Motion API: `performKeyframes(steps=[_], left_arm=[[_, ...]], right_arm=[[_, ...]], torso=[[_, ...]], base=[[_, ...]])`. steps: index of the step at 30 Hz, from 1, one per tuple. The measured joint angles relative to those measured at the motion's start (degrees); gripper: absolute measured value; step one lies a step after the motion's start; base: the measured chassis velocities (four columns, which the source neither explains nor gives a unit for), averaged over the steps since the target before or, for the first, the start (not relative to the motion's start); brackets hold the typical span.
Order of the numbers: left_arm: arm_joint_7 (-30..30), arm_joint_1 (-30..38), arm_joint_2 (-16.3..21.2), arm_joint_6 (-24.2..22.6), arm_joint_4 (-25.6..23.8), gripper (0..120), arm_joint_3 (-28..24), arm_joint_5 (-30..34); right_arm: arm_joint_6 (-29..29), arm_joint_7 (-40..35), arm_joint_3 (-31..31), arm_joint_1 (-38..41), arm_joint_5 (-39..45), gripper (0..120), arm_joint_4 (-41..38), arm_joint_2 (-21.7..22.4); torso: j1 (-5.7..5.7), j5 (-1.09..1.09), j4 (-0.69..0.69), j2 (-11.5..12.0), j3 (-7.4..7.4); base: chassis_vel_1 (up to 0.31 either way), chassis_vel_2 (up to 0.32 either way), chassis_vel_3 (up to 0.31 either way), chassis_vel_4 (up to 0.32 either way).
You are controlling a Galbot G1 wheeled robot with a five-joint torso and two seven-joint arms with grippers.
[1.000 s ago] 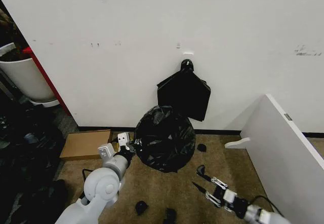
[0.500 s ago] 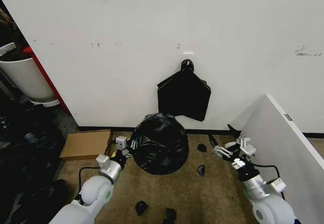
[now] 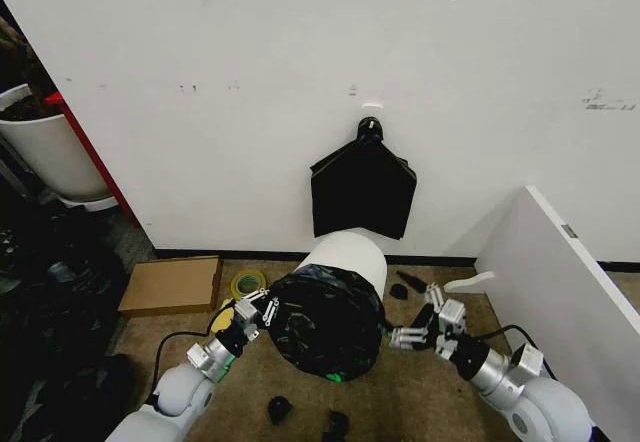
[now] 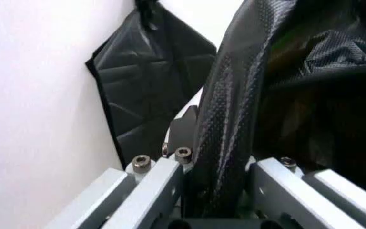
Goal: Place the garbage bag over the trash bin.
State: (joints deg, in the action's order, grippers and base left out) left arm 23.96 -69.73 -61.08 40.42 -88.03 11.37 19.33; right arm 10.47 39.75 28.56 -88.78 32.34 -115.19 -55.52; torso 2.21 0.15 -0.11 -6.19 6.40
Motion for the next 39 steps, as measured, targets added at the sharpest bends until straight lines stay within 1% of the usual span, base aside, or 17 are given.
performKeyframes(steps=[1,7,8,10,12,14,17,20,22,23,26,31,34,36,37,38,39], left_arm=[[0.1,0.0,0.0,0.1,0.0,0,0.0,-0.2],[0.6,-0.3,0.1,0.3,-0.5,0,0.0,-0.5],[0.6,-0.3,0.1,0.3,-0.5,0,0.0,-0.5],[0.6,-0.3,0.1,0.2,-0.7,0,0.0,-0.4],[0.5,-0.3,0.2,0.1,-1.0,0,0.0,-0.2],[0.5,-0.3,0.2,0.1,-1.0,0,0.0,-0.2],[0.3,-0.4,0.1,0.0,-1.2,0,0.1,0.0],[0.3,-0.5,-0.1,-0.1,-1.6,0,0.0,0.1],[0.3,-0.6,-0.1,-0.2,-1.7,0,0.0,0.1],[0.3,-0.6,-0.2,-0.2,-1.8,0,0.0,0.1],[0.3,-0.5,-0.4,-0.3,-1.8,0,-0.1,0.1],[1.0,-0.5,-0.4,-0.3,-1.6,0,-0.1,0.0],[1.6,-0.4,-0.4,-0.3,-1.2,0,-0.1,-0.9],[2.4,-0.3,-0.4,0.0,-1.0,0,0.1,-1.4],[2.4,-0.3,-0.4,0.0,-1.0,0,0.1,-1.4],[3.1,-0.3,-0.4,0.1,-1.0,0,0.3,-1.5],[3.3,-0.3,-0.4,0.1,-1.1,0,0.3,-1.6]], right_arm=[[-0.3,0.4,0.0,0.0,0.1,96,0.0,0.0],[-2.4,-4.0,-1.7,-0.7,3.9,70,-1.0,0.1],[-2.4,-4.0,-1.7,-0.7,3.9,70,-1.0,0.1],[-2.9,-4.3,-1.7,-0.6,4.4,60,-1.0,0.3],[-2.9,-3.2,-1.4,-0.6,4.0,51,-0.8,0.5],[-2.9,-2.6,-1.3,-0.6,3.9,48,-0.6,0.5],[-2.6,-0.1,-0.9,-0.4,2.2,36,0.2,0.4],[-1.6,-0.2,-1.0,0.3,0.4,22,0.9,-0.2],[-1.2,-0.4,-1.2,0.5,0.2,19,1.0,-0.4],[-0.9,-1.0,-1.4,0.7,0.2,12,1.0,-0.7],[-0.4,-2.7,-2.0,1.0,0.7,1,1.0,-1.2],[0.9,-3.5,-2.1,1.6,2.3,0,1.8,-1.5],[1.3,-3.6,-2.5,2.2,7.7,0,2.2,-1.6],[1.4,-4.2,-3.5,2.6,13.4,0,2.5,-1.6],[1.4,-4.2,-3.5,2.6,13.4,0,2.5,-1.6],[1.1,-5.4,-4.1,3.0,16.7,0,2.9,-1.7],[1.0,-5.7,-4.2,3.1,17.3,0,3.1,-1.7]], torso=[[0.0,0.0,0.0,0.0,0.0],[0.0,-0.01,0.0,0.0,0.0],[0.0,-0.01,0.0,0.0,0.0],[0.0,0.0,0.0,0.0,0.0],[0.0,0.0,0.0,0.0,0.0],[0.0,-0.01,0.0,0.0,0.0],[0.0,0.0,-0.01,0.0,0.0],[0.0,0.0,0.0,0.0,0.0],[0.0,0.0,0.0,0.0,0.0],[0.0,0.0,0.0,0.0,0.0],[0.0,-0.01,0.0,0.0,0.0],[0.0,0.0,0.0,0.0,0.0],[0.0,-0.01,0.0,0.0,0.0],[0.0,-0.01,0.0,0.0,0.0],[0.0,-0.01,0.0,0.0,0.0],[0.0,-0.01,0.0,0.0,0.0],[0.0,-0.01,0.0,0.0,0.0]], base=[[0.0,0.0,0.0,0.0],[0.0,0.0,0.0,0.0],[0.0,0.0,0.0,0.0],[0.0,0.0,0.0,0.0],[0.0,0.0,0.0,0.0],[0.0,0.0,0.0,0.0],[0.0,0.0,0.0,0.0],[0.0,0.0,0.0,0.0],[0.0,0.0,0.0,0.0],[0.0,0.0,0.0,0.0],[0.0,0.0,0.0,0.0],[0.0,0.0,0.0,0.0],[0.0,0.0,0.0,0.0],[0.0,0.0,0.0,0.0],[0.0,0.0,0.0,0.0],[0.0,0.0,0.0,0.0],[0.0,0.0,0.0,0.0]])
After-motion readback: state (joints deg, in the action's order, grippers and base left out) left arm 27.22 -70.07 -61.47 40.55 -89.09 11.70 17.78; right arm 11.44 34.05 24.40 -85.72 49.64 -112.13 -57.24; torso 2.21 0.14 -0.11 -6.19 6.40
